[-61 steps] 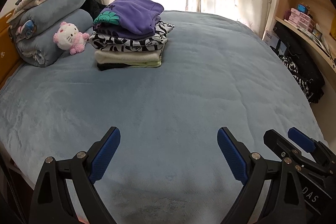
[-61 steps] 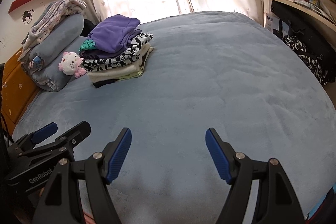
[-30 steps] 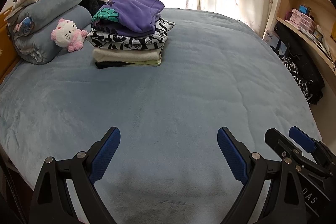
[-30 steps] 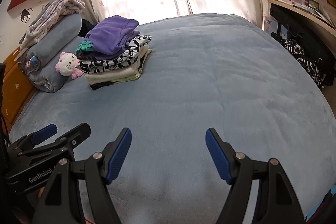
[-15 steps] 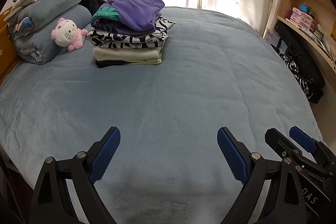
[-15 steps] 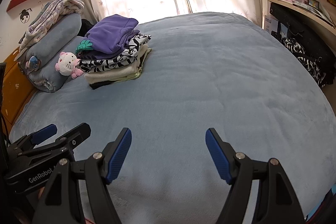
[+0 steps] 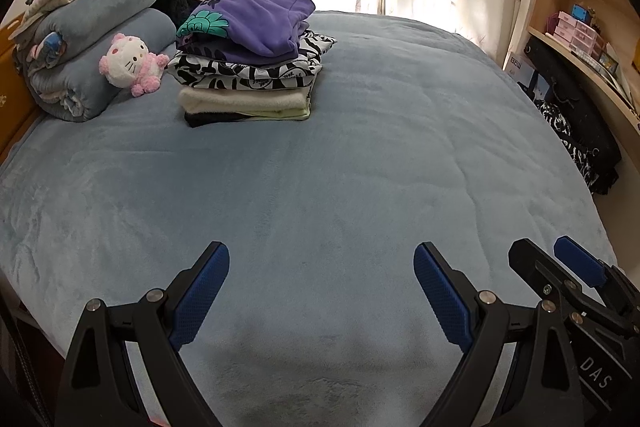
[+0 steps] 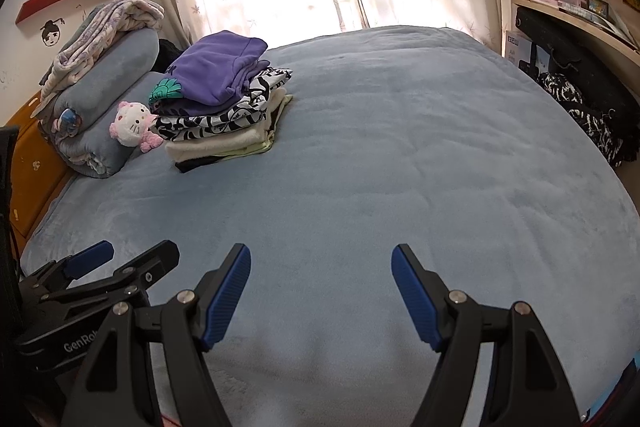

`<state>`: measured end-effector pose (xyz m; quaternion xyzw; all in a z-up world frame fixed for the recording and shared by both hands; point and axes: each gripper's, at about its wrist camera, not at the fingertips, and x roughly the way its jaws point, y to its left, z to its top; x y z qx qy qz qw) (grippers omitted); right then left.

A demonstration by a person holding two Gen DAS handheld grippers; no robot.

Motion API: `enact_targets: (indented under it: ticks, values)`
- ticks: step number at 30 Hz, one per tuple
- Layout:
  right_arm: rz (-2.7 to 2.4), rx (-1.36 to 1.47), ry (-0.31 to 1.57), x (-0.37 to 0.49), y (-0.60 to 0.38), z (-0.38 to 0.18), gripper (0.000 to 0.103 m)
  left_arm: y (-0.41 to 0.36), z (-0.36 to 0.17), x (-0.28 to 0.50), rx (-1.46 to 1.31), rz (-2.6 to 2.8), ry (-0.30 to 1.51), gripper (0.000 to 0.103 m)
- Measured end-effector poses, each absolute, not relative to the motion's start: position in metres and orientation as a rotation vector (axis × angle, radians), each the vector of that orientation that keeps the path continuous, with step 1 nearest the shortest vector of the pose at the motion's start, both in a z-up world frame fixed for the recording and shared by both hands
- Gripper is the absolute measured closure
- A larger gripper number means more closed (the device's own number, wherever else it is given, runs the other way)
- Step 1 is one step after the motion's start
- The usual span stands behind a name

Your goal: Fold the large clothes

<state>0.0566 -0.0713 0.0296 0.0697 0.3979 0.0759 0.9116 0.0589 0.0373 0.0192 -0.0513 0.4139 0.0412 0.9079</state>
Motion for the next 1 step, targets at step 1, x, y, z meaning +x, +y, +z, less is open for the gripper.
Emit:
enact_targets:
  ticks: [1]
  values:
    - [0.157,0.144,0.821,0.0565,-0.0712,0.0295,0.03,0.0377,0.0191,0.0595,-0.107,0.083,0.855,0.01]
